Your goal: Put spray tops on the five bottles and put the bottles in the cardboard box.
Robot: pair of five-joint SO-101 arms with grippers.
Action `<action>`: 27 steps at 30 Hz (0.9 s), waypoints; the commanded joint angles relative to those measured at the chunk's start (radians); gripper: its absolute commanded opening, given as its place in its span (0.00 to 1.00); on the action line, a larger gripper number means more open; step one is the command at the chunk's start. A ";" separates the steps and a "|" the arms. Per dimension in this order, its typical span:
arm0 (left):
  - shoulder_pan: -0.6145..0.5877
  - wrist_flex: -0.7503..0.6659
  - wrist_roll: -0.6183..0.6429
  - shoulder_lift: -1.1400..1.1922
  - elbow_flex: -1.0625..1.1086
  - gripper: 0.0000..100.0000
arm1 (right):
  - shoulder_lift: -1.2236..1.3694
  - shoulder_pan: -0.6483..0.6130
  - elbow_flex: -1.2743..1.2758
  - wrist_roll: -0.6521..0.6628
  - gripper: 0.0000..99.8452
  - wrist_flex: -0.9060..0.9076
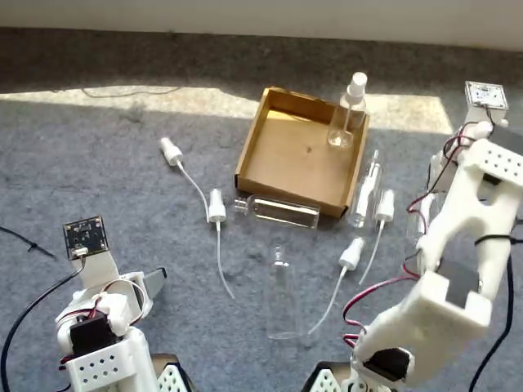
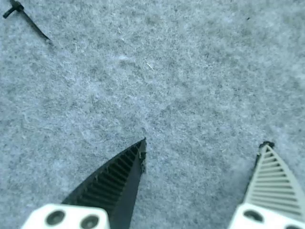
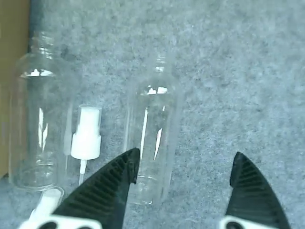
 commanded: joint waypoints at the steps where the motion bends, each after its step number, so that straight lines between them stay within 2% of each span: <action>1: -0.012 0.003 0.009 -0.004 0.021 0.33 | 0.222 -0.018 -0.410 0.020 0.28 0.142; 7: -0.012 0.003 0.009 -0.004 0.021 0.33 | 0.536 -0.077 -0.868 0.014 0.28 0.303; 11: -0.012 0.003 0.009 -0.004 0.021 0.33 | 0.659 -0.097 -1.072 -0.037 0.28 0.329; 14: -0.012 0.003 0.009 -0.004 0.021 0.33 | 0.711 -0.076 -1.106 -0.069 0.28 0.329; 27: -0.012 0.003 0.009 -0.004 0.021 0.33 | 0.862 -0.056 -1.106 -0.063 0.28 0.334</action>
